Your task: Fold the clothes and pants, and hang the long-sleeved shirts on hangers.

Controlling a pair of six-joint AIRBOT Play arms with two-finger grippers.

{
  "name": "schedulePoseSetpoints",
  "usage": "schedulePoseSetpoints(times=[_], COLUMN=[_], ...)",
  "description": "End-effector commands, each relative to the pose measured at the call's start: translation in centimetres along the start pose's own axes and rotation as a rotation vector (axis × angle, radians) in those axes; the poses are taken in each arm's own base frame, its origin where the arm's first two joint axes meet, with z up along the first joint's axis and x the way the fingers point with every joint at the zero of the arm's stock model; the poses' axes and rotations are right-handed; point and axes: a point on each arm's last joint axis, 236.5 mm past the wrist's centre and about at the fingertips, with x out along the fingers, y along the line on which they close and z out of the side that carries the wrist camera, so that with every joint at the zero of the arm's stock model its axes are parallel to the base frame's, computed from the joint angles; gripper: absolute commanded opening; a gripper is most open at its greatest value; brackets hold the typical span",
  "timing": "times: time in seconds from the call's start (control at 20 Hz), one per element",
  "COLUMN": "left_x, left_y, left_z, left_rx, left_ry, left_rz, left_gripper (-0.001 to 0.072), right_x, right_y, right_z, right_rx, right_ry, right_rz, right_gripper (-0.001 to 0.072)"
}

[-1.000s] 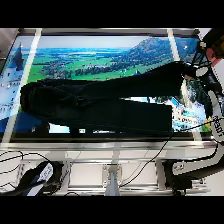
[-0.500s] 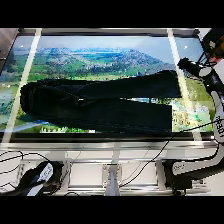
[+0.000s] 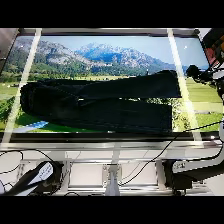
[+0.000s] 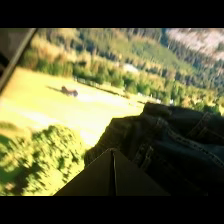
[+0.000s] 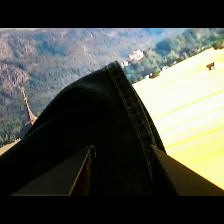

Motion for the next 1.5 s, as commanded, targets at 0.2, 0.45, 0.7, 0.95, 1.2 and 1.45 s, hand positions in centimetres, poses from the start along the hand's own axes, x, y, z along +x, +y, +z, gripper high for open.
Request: schedulePoseSetpoints(times=[0.2,0.45,0.7,0.95,1.2,1.45], left_x=[10.1,12.8,11.4,10.5,13.2,17.8], left_y=[-1.7,-4.1,4.8,8.3,4.4,-0.3], left_z=[-7.7,-8.4,-9.3,-11.2,-6.9,-7.4], left_rx=[-0.145,-0.136,-0.498,-0.746,-0.586,-0.230], left_ry=[0.291,0.285,0.246,0.251,0.122,0.278], left_rz=[-0.097,-0.263,-0.256,-0.348,-0.394,-0.250], left_gripper=[0.0575,0.0562,0.0533,0.0659,0.0627,0.0580], right_x=[-1.5,-3.9,-5.1,-5.5,-7.4,-9.7], right_y=[1.5,5.4,8.0,8.8,11.4,13.0], right_z=[-7.4,-11.1,-11.6,-11.5,-12.1,-13.2], right_rx=[0.023,0.108,0.165,0.184,0.236,0.247], right_ry=[0.327,0.515,0.566,0.572,0.644,0.735], right_rz=[0.079,0.235,0.339,0.370,0.483,0.570], right_gripper=[0.0390,0.0390,0.0390,0.0389,0.0388,0.0388])
